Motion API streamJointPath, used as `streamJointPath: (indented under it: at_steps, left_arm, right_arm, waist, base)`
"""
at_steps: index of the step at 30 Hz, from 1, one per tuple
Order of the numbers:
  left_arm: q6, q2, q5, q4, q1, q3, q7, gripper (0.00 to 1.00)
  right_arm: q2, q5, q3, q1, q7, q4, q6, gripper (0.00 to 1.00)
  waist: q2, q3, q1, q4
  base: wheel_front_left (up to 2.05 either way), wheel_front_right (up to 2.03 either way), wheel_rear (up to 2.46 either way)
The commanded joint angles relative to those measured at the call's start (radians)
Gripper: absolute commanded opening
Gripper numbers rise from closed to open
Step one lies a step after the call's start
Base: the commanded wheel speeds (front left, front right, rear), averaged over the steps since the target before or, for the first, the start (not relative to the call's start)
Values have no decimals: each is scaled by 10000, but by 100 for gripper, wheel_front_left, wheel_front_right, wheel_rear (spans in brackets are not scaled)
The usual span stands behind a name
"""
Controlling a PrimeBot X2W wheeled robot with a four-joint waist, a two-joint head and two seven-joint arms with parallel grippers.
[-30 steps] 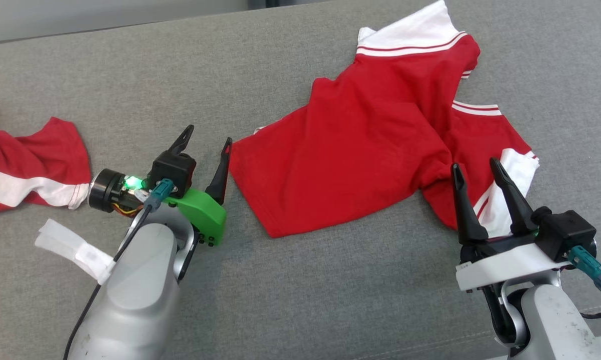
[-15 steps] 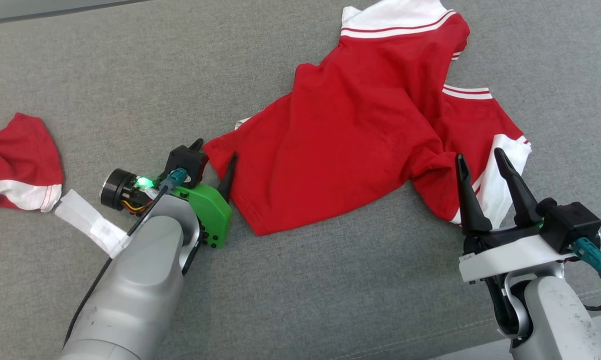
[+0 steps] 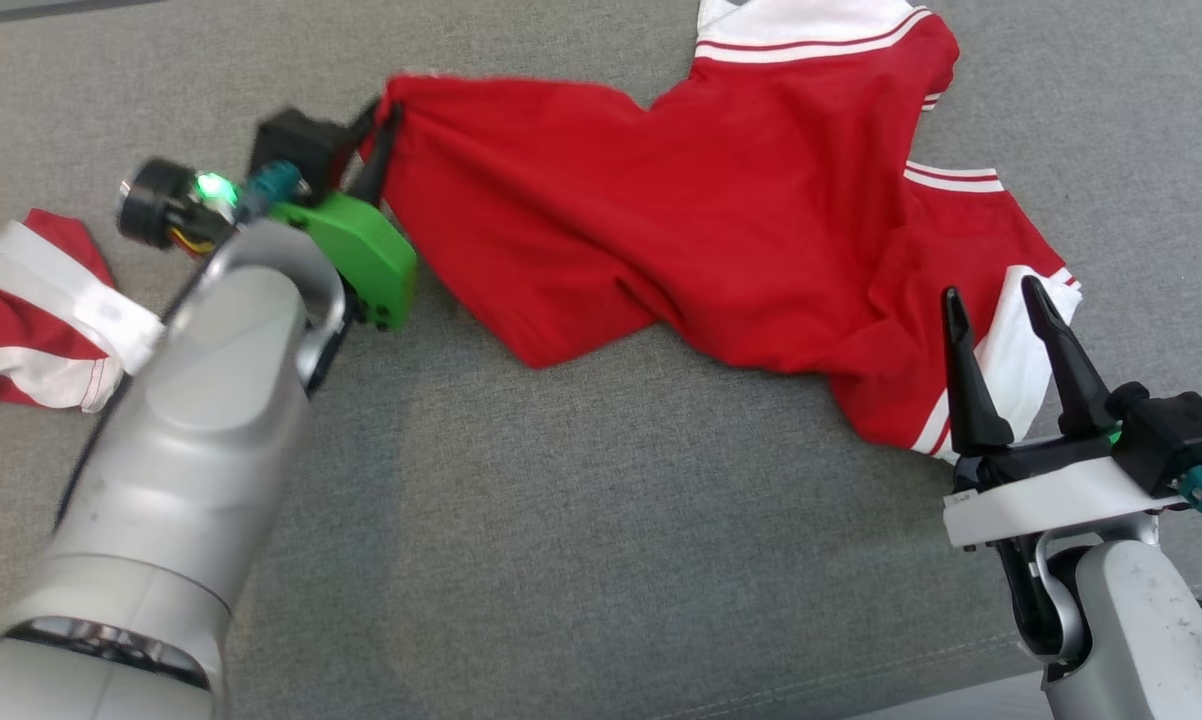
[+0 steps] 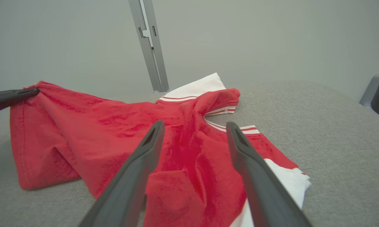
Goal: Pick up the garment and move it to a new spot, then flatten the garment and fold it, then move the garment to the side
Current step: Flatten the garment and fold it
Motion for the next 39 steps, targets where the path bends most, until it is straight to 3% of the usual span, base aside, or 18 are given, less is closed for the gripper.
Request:
streamJointPath:
  at_steps: [1, 11, 20, 21, 22, 27, 32, 39]
  left_arm:
    - [-7, 221, -16, -234, -357, 139, -23, 0]
    - [136, 1499, 552, -351, -2259, 305, -28, 0]
    - [675, 2328, 588, -306, -2536, 792, -29, 0]
    - [661, 2339, 574, -168, -2396, 792, -23, 62]
    - [648, 2357, 595, -156, -2324, 785, -17, 100]
    - [811, 2363, 427, -1013, -1484, 1155, -17, 100]
    - [1182, 2286, 359, -3226, 361, 1964, -16, 100]
    - [1785, 1700, 731, -6772, 3649, 3339, -16, 100]
  right_arm:
    - [-24, 28, -101, -112, -27, -66, -11, 100]
    - [55, -5, -470, -404, -28, -108, -11, 100]
    - [214, -49, -423, -500, -27, 18, -11, 100]
    - [231, -55, -418, -477, -27, 39, -11, 100]
    - [243, -46, -422, -447, -27, 60, -11, 100]
    - [331, -75, -484, -235, -27, 197, -11, 100]
    - [271, -79, -645, -77, -27, 292, -11, 100]
    - [264, -164, -811, 263, -27, 529, -11, 100]
  waist:
    - [0, 91, 0, -13]
    - [0, 529, 0, -476]
    - [0, 782, 0, -1025]
    - [0, 772, 0, -1047]
    - [0, 759, 0, -1060]
    - [0, 482, 0, -936]
    - [0, 21, 0, -571]
    - [0, -718, 0, 13]
  base:
    - [0, 0, 0]
    - [0, 0, 0]
    - [0, 0, 0]
    - [0, 0, 0]
    - [0, 0, 0]
    - [0, 0, 0]
    - [0, 0, 0]
    - [0, 0, 0]
